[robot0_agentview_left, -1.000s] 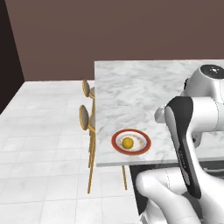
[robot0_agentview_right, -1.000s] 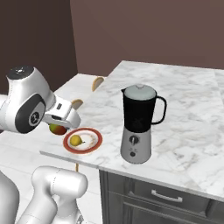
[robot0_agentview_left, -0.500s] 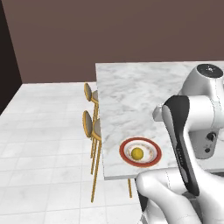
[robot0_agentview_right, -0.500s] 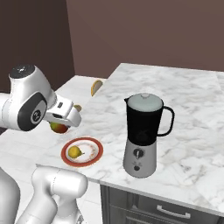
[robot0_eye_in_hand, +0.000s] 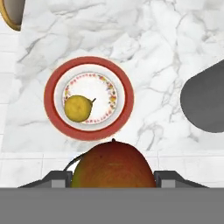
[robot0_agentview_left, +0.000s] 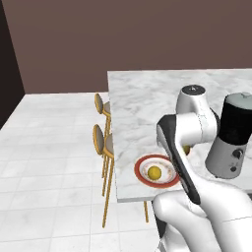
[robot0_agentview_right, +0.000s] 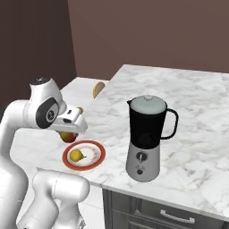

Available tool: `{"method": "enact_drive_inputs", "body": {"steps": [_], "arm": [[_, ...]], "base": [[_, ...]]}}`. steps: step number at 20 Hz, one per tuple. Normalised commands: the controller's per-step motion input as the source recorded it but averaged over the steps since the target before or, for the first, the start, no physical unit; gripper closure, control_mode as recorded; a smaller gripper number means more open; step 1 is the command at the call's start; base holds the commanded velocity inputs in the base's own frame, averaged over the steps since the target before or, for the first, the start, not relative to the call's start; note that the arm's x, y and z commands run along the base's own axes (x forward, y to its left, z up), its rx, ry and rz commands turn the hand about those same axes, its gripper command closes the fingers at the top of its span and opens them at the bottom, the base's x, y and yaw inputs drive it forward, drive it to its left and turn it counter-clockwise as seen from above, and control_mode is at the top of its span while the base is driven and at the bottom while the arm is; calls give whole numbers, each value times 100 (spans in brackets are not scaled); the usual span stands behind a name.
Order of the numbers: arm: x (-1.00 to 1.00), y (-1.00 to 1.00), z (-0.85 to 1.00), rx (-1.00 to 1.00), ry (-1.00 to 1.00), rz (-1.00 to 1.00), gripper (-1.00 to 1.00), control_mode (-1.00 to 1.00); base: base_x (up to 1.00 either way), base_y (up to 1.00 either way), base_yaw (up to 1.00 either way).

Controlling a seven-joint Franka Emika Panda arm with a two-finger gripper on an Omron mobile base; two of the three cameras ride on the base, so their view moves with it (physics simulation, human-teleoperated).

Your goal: Pick the pear and mango from the fridge and place them on the plate next to the blender to make a fruit smoothie.

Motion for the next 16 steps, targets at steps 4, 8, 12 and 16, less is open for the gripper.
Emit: {"method": "enact_drive_inputs", "body": {"steps": [4,8,12,16], "arm": [[76,0,-72,0,26,0,100,-100],[65,0,-43,1,23,0,100,-100],[14,0,-28,2,13,0,100,-100],[23,0,-69,1,0,0,100,-100]], "base": [[0,0,0],[0,0,0],[0,0,0],[0,0,0]]}}
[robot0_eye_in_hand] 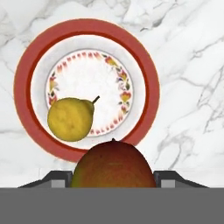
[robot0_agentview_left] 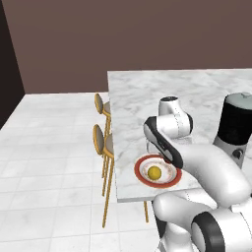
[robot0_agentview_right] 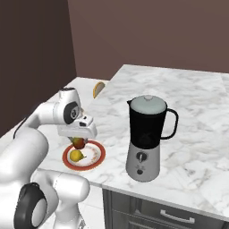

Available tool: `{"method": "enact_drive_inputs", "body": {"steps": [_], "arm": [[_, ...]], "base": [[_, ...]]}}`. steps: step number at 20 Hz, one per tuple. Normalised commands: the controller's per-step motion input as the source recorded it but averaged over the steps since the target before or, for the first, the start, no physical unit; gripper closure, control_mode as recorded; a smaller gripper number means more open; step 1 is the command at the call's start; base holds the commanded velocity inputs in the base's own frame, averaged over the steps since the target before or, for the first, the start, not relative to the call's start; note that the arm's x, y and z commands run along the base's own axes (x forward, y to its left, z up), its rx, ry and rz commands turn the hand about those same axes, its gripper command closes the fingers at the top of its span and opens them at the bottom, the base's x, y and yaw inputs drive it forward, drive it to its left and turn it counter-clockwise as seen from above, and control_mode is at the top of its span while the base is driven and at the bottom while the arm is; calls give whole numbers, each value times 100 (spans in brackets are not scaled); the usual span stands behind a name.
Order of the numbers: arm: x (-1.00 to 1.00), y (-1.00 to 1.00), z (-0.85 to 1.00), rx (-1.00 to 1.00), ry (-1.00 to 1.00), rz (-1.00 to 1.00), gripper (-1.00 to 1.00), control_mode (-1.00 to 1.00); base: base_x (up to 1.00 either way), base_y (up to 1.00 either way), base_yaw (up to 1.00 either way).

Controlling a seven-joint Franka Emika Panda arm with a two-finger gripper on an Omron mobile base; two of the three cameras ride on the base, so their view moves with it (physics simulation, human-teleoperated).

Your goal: Pick the pear and mango from the fridge and place them on the plate next to the blender to make a fruit smoothie.

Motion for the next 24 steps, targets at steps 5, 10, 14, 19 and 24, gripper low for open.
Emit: {"method": "enact_drive_inputs", "body": {"steps": [5,10,14,19,24], "arm": [[29,0,-52,0,0,0,100,-100],[37,0,-32,0,-4,0,100,-100],[49,0,-35,0,-10,0,100,-100],[36,0,-18,0,-5,0,-100,-100],[3,0,0,0,0,0,-100,-100]], "base": [[0,0,0],[0,0,0],[0,0,0],[0,0,0],[0,0,0]]}}
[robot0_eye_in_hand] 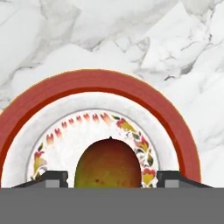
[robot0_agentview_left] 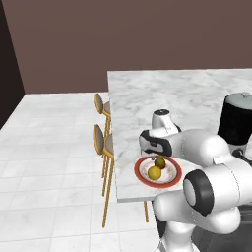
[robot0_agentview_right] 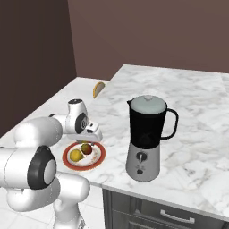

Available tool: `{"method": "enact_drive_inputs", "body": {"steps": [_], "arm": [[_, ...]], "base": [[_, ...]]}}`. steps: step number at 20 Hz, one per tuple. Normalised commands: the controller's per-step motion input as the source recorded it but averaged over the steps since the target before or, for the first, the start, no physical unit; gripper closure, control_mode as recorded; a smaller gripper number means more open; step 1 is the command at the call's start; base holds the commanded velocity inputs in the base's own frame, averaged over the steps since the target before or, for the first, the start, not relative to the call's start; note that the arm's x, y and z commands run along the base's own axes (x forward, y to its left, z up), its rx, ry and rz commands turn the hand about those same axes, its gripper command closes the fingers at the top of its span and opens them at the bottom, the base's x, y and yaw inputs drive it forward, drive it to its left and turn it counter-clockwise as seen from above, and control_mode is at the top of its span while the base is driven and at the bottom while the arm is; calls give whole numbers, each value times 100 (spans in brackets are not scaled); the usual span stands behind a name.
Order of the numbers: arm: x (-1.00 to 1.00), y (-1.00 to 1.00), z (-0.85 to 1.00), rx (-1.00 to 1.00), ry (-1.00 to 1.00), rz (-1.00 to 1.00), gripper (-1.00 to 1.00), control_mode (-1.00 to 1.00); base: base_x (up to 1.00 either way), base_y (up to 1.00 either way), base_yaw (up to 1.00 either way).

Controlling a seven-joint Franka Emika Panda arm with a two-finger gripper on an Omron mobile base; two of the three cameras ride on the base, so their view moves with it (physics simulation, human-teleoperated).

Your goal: Pick the pear and mango from the fridge and place them on the plate next to the blender to make a fruit smoothie.

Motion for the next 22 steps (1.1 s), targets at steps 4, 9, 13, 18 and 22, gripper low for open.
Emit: {"method": "enact_drive_inputs", "body": {"steps": [4,9,13,18,22], "arm": [[0,0,9,0,-1,-2,-100,-100],[-36,0,50,0,-7,-5,-100,-100],[-99,0,97,0,-33,-1,-100,-100],[-100,0,85,-1,-47,-3,-100,-100],[-100,-4,74,-2,-50,0,-100,-100]], "base": [[0,0,0],[0,0,0],[0,0,0],[0,0,0],[0,0,0]]}}
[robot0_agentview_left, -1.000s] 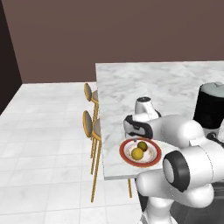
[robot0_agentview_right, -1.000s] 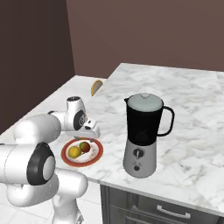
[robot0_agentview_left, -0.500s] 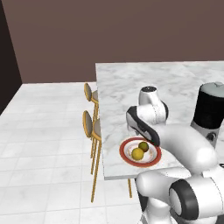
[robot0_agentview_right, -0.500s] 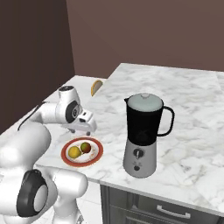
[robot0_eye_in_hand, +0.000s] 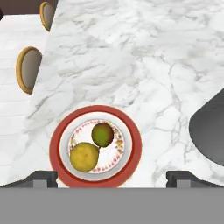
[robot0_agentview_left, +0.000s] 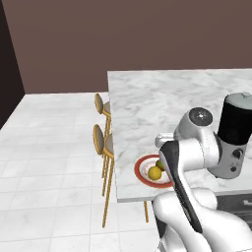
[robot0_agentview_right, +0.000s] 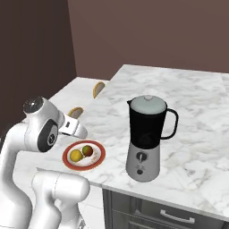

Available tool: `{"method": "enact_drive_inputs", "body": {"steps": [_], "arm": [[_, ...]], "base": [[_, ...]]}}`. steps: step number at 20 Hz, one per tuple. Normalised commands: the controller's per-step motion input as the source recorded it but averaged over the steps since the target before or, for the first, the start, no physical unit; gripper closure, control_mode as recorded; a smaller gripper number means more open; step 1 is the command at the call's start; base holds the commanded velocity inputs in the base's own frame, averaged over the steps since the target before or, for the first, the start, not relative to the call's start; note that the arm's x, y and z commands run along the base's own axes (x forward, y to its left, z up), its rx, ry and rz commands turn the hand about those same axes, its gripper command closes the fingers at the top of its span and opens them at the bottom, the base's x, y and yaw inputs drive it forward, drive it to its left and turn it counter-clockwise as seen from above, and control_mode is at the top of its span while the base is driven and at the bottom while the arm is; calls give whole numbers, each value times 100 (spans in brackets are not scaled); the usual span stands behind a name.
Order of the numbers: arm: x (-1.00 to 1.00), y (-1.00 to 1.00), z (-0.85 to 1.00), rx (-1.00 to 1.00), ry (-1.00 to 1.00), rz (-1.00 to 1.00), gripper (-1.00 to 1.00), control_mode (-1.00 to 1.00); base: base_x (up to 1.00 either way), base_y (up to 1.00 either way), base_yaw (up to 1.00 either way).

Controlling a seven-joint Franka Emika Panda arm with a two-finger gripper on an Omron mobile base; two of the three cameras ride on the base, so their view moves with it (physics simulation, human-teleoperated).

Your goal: Pick the pear and mango from the fridge and place them on the plate next to the blender to make a fruit smoothie.

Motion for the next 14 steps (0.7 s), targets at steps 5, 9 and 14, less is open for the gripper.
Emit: {"method": "enact_drive_inputs", "body": {"steps": [5,9,14], "arm": [[-100,-23,73,0,-52,0,-100,-100],[-100,-23,98,0,-43,0,-100,-100],[-76,-14,52,1,-34,0,-100,-100]], "base": [[0,0,0],[0,0,0],[0,0,0]]}}
